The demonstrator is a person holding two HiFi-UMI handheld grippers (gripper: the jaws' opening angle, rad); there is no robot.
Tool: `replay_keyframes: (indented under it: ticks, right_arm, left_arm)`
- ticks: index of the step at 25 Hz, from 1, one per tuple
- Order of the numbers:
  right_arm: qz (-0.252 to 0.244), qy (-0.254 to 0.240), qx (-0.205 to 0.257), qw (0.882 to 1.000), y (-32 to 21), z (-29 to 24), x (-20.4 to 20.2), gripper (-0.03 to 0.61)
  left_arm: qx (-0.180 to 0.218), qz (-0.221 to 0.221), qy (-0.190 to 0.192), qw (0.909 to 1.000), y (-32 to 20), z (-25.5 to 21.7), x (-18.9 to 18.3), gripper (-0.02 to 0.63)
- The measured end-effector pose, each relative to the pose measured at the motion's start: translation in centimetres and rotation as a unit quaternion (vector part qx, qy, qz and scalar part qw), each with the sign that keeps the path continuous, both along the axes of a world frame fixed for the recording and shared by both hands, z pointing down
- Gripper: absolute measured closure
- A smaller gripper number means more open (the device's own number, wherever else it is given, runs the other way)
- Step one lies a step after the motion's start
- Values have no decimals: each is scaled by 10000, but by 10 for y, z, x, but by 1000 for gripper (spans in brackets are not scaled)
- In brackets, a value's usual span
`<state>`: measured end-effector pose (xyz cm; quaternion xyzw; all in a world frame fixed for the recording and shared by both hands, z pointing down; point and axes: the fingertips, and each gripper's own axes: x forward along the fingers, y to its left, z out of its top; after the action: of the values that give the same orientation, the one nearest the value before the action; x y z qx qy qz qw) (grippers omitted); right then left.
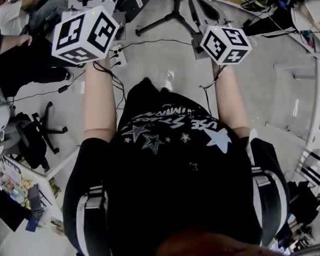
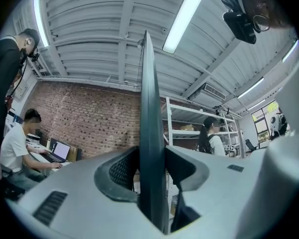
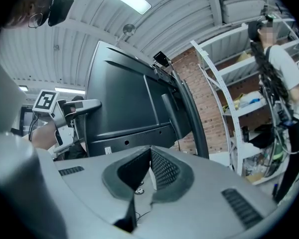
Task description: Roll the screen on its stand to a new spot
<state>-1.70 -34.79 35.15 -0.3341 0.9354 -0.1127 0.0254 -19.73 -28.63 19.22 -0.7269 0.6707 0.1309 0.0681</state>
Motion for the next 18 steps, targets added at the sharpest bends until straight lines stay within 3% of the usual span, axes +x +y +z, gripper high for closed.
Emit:
replay_keyframes:
  ticks: [18]
  right_arm:
    - [407,-62,-230,9989,37,18,18,571]
  left_arm:
    - [137,361,-51,9992,72,-2,36,422]
